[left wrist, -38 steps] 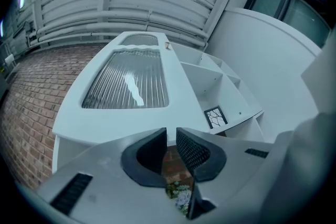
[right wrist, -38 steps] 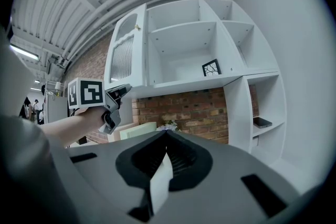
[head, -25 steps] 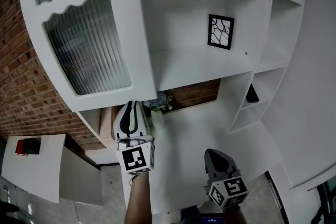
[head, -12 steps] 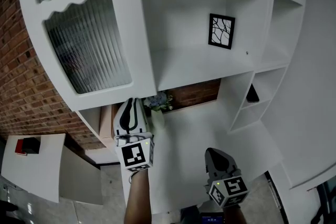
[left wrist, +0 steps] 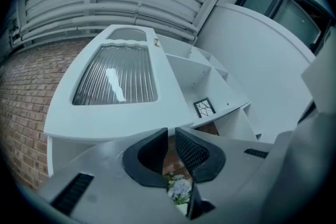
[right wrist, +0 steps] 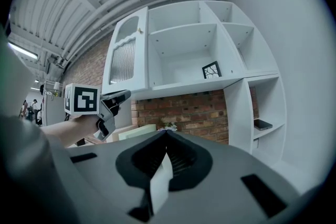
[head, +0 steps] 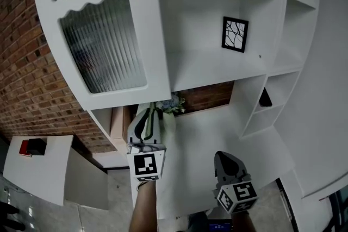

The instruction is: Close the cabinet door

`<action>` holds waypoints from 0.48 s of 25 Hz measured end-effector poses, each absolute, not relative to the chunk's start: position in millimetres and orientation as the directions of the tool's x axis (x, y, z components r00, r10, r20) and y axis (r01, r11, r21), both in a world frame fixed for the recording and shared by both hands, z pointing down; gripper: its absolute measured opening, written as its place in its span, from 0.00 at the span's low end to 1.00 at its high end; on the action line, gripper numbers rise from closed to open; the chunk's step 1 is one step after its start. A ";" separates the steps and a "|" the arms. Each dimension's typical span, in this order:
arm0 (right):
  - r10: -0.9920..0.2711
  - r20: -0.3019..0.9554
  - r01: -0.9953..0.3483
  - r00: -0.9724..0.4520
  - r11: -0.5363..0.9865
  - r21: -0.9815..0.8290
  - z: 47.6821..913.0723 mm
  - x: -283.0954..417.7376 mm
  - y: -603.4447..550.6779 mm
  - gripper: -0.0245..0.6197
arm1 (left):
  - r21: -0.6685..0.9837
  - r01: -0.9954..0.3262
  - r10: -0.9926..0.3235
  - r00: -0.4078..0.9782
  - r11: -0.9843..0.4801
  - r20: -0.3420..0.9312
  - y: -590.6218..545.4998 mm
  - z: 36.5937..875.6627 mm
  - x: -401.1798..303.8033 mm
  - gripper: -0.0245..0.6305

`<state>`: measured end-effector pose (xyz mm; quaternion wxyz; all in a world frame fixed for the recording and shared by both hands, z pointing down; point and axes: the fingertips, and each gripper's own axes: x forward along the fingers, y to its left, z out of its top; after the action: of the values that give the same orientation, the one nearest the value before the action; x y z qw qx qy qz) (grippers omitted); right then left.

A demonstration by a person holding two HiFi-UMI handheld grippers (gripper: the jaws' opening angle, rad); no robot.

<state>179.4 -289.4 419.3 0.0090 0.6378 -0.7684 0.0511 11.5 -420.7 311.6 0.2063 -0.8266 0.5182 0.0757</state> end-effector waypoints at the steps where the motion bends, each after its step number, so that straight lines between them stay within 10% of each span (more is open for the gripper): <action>1: -0.979 0.077 -0.981 -0.188 0.183 -0.064 418.7 177.2 -288.6 0.05 | -0.254 -0.886 -0.827 0.456 -0.388 -0.327 -416.2 316.4 11.1 0.11; 12: -0.974 0.039 -0.975 -0.222 0.222 -0.017 399.2 135.9 -263.7 0.05 | -0.117 -0.838 -0.815 0.545 -0.533 -0.194 -347.2 362.9 -8.0 0.08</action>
<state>135.9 -263.7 399.2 0.0099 0.6236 -0.7815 0.0190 -8.0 -347.2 362.9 0.0982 -0.8735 0.4733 0.0578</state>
